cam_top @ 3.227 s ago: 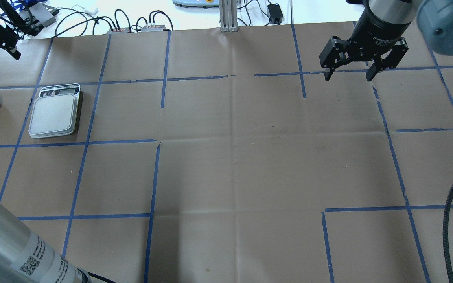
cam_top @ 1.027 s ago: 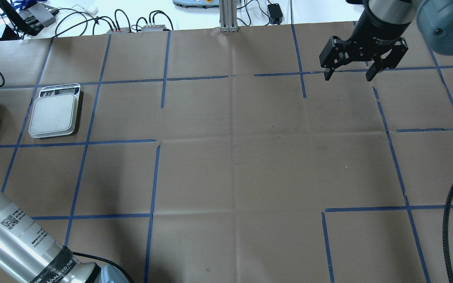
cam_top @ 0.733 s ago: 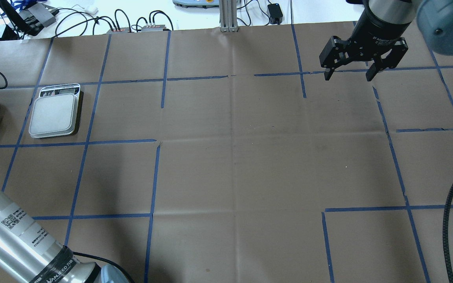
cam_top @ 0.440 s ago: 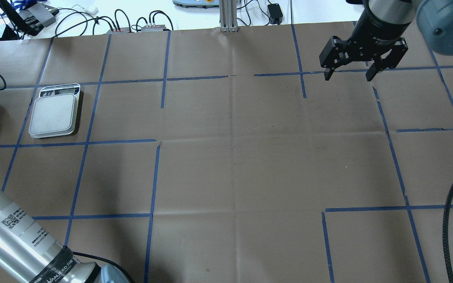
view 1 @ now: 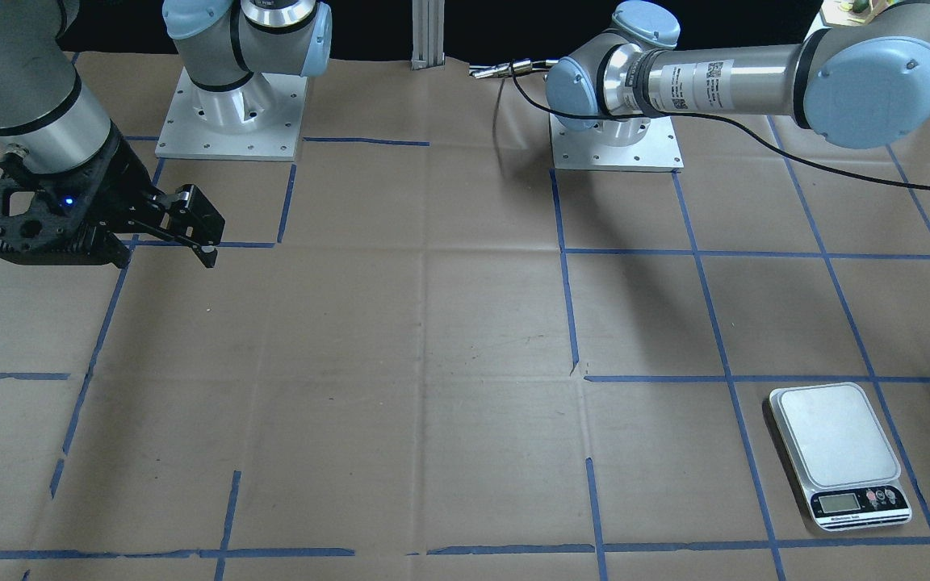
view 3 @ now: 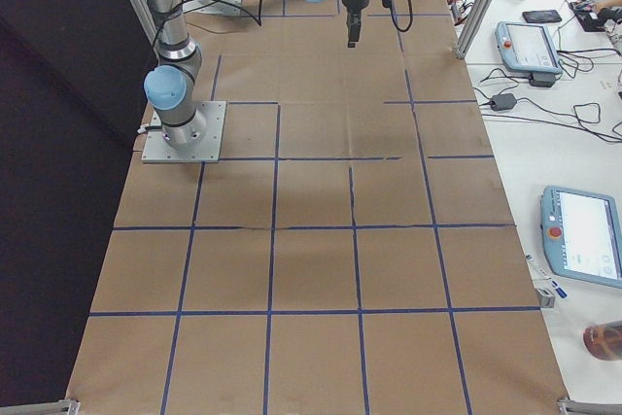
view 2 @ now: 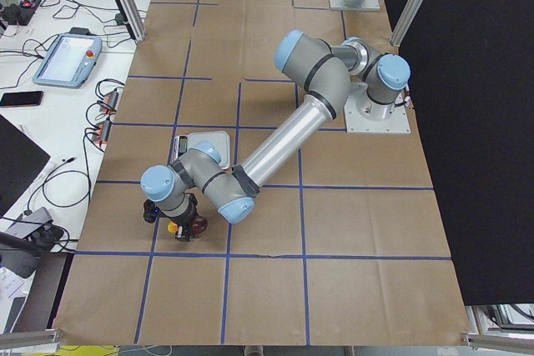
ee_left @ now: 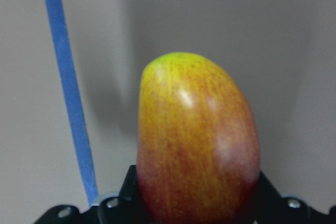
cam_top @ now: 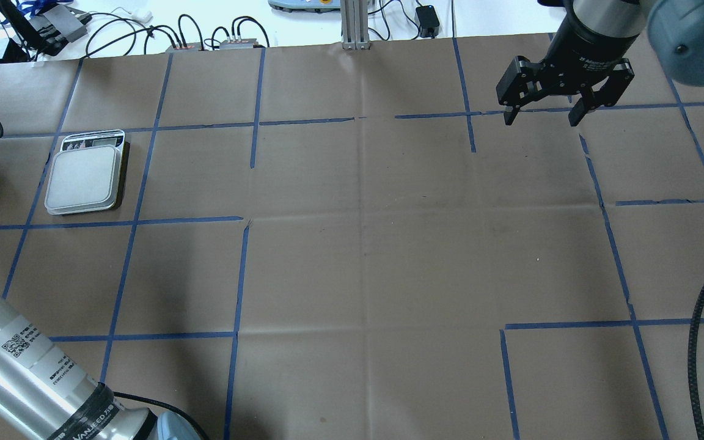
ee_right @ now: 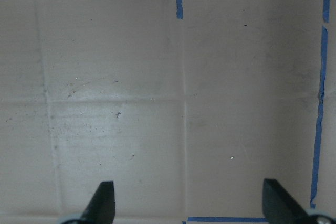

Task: Weigh mango
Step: 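Lift the mango with the left gripper and carry it over the scale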

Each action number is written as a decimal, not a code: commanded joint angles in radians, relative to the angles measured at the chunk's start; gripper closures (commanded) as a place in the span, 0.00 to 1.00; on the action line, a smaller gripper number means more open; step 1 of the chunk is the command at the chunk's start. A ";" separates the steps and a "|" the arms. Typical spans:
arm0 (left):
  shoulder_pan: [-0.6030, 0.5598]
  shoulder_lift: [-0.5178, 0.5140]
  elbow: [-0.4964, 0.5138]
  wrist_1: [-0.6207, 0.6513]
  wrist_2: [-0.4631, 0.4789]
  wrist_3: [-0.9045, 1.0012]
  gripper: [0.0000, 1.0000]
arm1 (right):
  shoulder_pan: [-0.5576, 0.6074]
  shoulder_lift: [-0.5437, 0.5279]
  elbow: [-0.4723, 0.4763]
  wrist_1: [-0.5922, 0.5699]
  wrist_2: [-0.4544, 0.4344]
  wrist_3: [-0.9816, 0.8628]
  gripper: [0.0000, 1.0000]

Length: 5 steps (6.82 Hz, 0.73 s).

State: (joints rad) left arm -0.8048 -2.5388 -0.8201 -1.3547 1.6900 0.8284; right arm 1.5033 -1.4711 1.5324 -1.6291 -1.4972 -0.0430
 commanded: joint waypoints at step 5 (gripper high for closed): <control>-0.232 0.195 -0.010 -0.250 -0.010 -0.254 0.73 | 0.000 0.000 0.000 0.000 0.000 0.002 0.00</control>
State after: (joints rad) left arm -0.9686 -2.3781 -0.8249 -1.5686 1.6823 0.6432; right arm 1.5033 -1.4711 1.5324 -1.6291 -1.4972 -0.0426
